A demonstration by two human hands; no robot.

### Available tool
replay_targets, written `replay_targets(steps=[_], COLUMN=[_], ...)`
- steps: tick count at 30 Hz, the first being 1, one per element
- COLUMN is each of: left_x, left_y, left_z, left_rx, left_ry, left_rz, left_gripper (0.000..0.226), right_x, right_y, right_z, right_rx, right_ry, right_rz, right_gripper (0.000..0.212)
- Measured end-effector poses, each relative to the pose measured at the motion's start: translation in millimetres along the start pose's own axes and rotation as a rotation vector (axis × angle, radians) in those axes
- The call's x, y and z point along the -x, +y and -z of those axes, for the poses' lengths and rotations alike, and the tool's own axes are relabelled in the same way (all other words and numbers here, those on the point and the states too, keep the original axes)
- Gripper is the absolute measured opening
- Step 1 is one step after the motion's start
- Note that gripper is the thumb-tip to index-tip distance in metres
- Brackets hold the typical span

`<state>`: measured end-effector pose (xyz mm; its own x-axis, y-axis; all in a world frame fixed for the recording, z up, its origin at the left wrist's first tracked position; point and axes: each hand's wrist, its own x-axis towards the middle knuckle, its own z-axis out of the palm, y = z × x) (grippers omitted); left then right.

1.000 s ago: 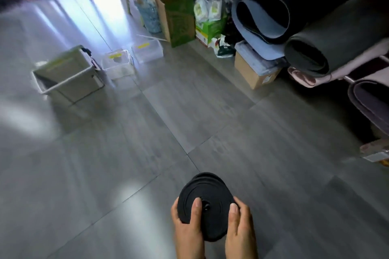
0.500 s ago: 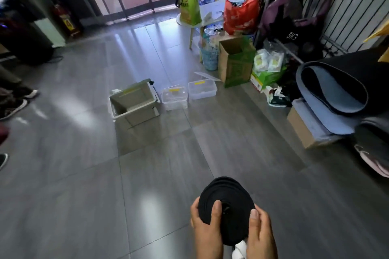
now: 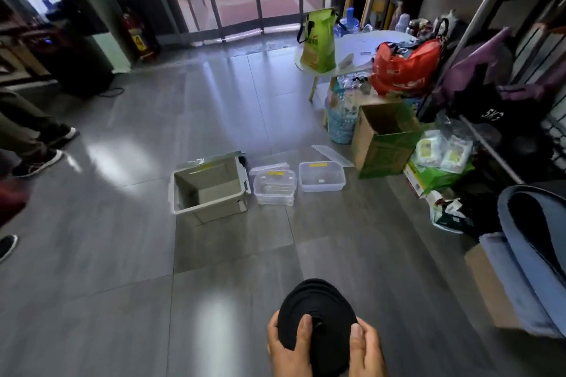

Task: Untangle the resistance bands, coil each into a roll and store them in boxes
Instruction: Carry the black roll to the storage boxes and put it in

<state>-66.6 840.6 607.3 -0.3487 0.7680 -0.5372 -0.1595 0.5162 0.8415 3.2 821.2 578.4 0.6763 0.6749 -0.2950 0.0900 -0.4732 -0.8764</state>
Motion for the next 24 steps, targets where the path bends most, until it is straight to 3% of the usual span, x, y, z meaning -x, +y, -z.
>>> replay_targets(steps=[2,3,4,6,7,8,10,11,14,16,20,24], left_x=[-35.8,-54.0,-73.1,-116.5,-139.0,-161.0,-209.5,-233.1,-299.5,-343.4,-439.9,-553.9], left_y=[17.7,26.7,37.5,58.0,64.5,71.4,75.7,77.0,94.6,113.3,133.5,106.0], left_z=[-15.8,-23.5,-31.8,-48.0,-54.2,-59.7,-72.9,-80.0,-109.5,-131.1,-175.8,-204.9], left_rx=[-0.01,-0.004,0.008,-0.013,-0.021,-0.011,0.0,-0.004,-0.044,-0.01,0.028,0.022], left_ry=[-0.001,-0.008,-0.01,0.011,0.024,0.024,0.016,0.007,-0.016,-0.064,-0.078,-0.054], left_rz=[0.046,0.067,0.077,0.093,0.103,0.122,0.173,0.175,0.21,0.248,0.267,0.297], left_gripper=[0.096,0.083,0.072,0.07,0.061,0.04,0.007,0.007,0.016,0.009,0.015,0.023], right_x=[-30.2,-45.4,-62.1,-100.2,-119.8,-139.1,-177.9,-198.4,-257.1,-294.8,-384.0,-462.9], right_y=[-25.8,-40.0,-50.4,-64.2,-70.0,-76.5,-87.6,-91.9,-99.2,-106.7,-109.6,-78.4], right_z=[-24.6,-37.2,-51.6,-83.9,-98.6,-113.8,-143.0,-156.1,-198.4,-229.3,-302.6,-389.4], right_rx=[-0.028,-0.048,-0.057,-0.034,-0.017,-0.015,-0.024,-0.013,0.032,0.046,0.12,0.208], right_ry=[-0.062,-0.098,-0.126,-0.133,-0.142,-0.176,-0.24,-0.271,-0.354,-0.349,-0.384,-0.433], right_rz=[-0.036,-0.053,-0.063,-0.033,-0.035,-0.05,-0.125,-0.143,-0.156,-0.185,-0.209,-0.21], right_gripper=[0.035,0.022,0.028,0.07,0.081,0.074,0.026,0.014,0.029,0.037,0.03,0.016])
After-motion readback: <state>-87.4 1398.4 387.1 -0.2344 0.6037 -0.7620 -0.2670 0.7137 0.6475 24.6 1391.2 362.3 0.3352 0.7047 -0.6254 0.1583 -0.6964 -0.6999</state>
